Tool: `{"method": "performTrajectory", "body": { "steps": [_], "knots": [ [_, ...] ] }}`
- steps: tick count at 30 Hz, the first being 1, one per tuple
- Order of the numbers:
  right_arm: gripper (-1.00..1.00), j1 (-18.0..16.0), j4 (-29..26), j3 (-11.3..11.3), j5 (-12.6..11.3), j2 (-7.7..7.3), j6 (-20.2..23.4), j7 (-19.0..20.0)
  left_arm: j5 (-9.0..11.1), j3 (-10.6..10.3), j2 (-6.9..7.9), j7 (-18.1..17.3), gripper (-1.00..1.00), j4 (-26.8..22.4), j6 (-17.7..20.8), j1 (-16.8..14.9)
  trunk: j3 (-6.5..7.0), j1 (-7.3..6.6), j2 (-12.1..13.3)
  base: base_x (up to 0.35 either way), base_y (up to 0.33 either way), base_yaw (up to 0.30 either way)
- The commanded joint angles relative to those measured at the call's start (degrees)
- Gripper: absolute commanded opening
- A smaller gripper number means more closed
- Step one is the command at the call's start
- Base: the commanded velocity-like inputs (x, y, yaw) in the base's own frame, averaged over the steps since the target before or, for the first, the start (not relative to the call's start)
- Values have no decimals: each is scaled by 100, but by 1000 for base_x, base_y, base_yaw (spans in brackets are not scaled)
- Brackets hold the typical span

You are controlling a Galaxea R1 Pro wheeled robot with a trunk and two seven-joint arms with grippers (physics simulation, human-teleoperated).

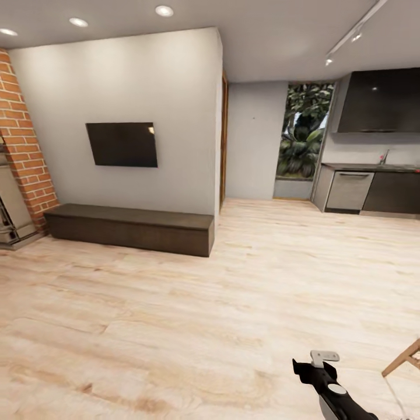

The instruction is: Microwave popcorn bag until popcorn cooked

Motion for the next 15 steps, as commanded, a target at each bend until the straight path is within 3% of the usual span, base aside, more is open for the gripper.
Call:
{"method": "performTrajectory", "body": {
  "steps": [1, 15],
  "knots": [
    [100, -3, 9, -17, 2, 3, -23, 0, 9, 38, -3, -4, 100, 3, -18, -3, -6, 3, -3, 325, -145, -299],
    [100, 4, 11, -8, 3, 3, -34, 0, 0, 196, 2, -5, 100, 3, -18, -3, -6, 3, -3, 330, -123, -299]
  ]
}}
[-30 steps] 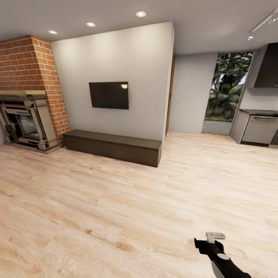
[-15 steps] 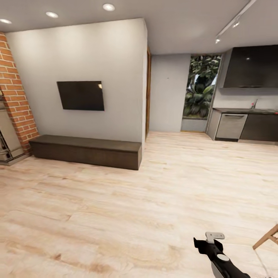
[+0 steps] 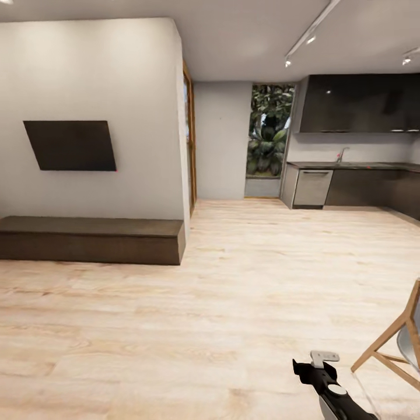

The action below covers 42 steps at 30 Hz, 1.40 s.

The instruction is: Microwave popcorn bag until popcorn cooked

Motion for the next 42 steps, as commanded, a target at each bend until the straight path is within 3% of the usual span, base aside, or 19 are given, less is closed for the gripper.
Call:
{"method": "performTrajectory", "body": {
  "steps": [1, 14, 25, 42],
  "knots": [
    [100, -5, 7, -17, 2, 3, -21, 0, 8, 29, 0, 0, 100, 3, -18, -3, -6, 3, -3, 332, -116, -299],
    [100, -5, 7, -17, 11, 3, -21, 8, 9, 29, 2, -1, 100, 3, -18, -3, -6, 3, -3, 334, -106, -285],
    [100, -5, 7, -17, 11, 3, -21, 9, 13, 29, 2, 4, 100, 3, -18, -3, -6, 3, -3, 341, -30, -21],
    [100, 81, 7, -8, 10, 3, -24, 6, 17, 32, 2, 7, 100, 3, -18, -2, -6, 3, -3, 344, 97, 0]
  ]
}}
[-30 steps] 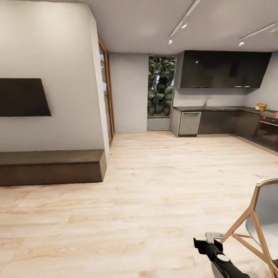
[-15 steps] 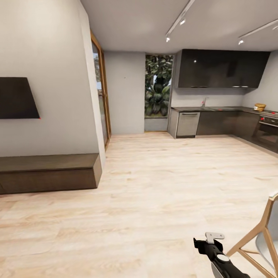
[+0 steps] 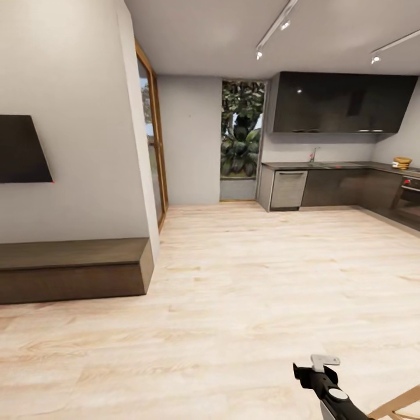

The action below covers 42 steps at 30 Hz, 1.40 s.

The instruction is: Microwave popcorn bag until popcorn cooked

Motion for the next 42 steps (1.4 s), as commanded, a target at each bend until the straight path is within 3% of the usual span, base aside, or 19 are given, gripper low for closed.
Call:
{"method": "performTrajectory", "body": {
  "steps": [1, 42],
  "knots": [
    [100, 8, 5, -18, 4, 2, -23, -2, 9, 29, -3, 2, 100, 5, -18, -4, -6, 3, -3, 345, 2, 0],
    [100, 77, -74, -27, -7, 7, -66, 55, 9, 32, -3, 2, 100, 5, -18, 14, -6, 3, -3, 345, 0, 0]
  ]
}}
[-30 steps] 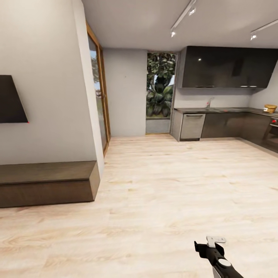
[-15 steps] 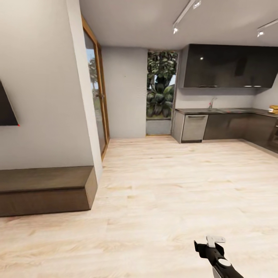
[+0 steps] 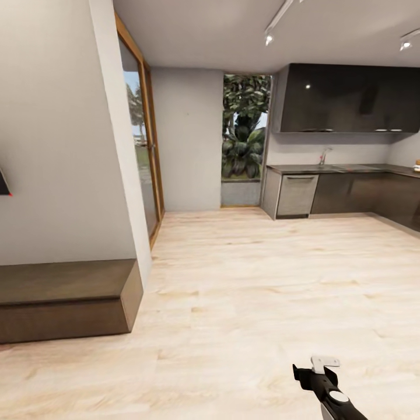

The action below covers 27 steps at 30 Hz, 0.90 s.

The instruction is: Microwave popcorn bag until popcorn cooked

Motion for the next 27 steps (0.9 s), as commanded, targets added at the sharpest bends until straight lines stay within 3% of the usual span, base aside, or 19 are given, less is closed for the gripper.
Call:
{"method": "performTrajectory", "body": {
  "steps": [1, 17, 27],
  "knots": [
    [100, -4, 5, -13, 3, 2, -18, 0, 9, 27, -3, 2, 100, 5, -18, -4, -6, 3, -3, 345, 0, 0],
    [100, -4, 12, -8, 4, 6, -15, 1, 9, 27, -3, 2, 100, 5, -18, 5, -6, 3, -3, 345, 0, -7],
    [100, -4, 17, -8, 5, 6, -15, 1, 9, 27, -3, 2, 100, 5, -18, 5, -6, 3, -3, 345, 0, -259]
  ]
}}
